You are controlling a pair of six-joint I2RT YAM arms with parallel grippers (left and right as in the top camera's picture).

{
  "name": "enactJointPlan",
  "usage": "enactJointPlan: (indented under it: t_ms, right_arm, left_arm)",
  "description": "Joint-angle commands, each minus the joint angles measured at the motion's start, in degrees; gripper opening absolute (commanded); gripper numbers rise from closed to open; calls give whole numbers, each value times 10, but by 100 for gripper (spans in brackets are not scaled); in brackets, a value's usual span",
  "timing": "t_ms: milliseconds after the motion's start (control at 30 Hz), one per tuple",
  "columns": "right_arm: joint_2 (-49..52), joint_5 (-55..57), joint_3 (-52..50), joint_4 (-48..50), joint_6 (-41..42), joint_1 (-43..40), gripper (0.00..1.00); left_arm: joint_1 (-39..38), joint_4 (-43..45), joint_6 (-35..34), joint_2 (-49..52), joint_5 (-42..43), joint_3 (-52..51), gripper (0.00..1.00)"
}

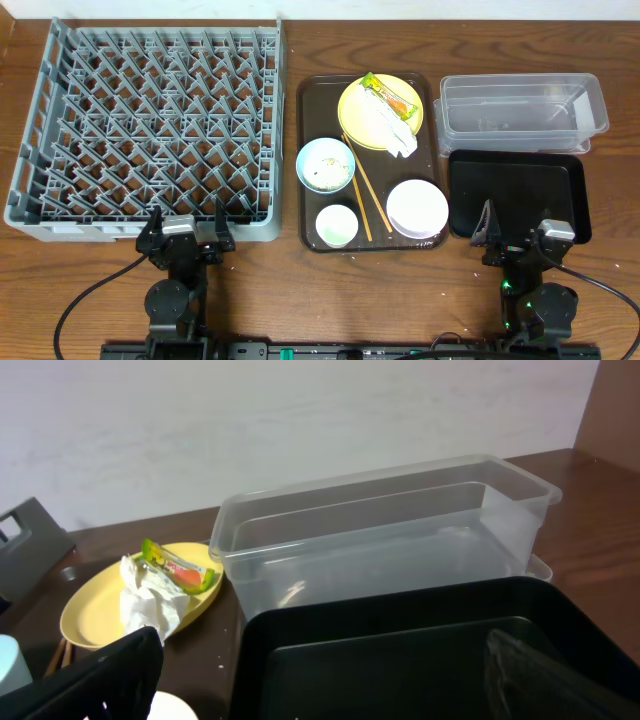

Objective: Sort waste into correct bins and load items into the dishwasher

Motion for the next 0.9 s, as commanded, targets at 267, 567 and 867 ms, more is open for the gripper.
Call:
enactJointPlan:
  t_ms: [267, 567, 867]
  right_arm:
    - [-3, -2, -3, 1, -4, 4, 99]
    - [-3, -2, -3, 2, -4, 4, 99]
    - [-3, -2, -3, 0, -4, 4, 99]
  left_arm:
    - [3, -26, 7, -3, -3, -9, 99]
    - [3, -26, 7, -3, -3, -9, 99]
    - [3, -26, 7, -3, -3, -9, 99]
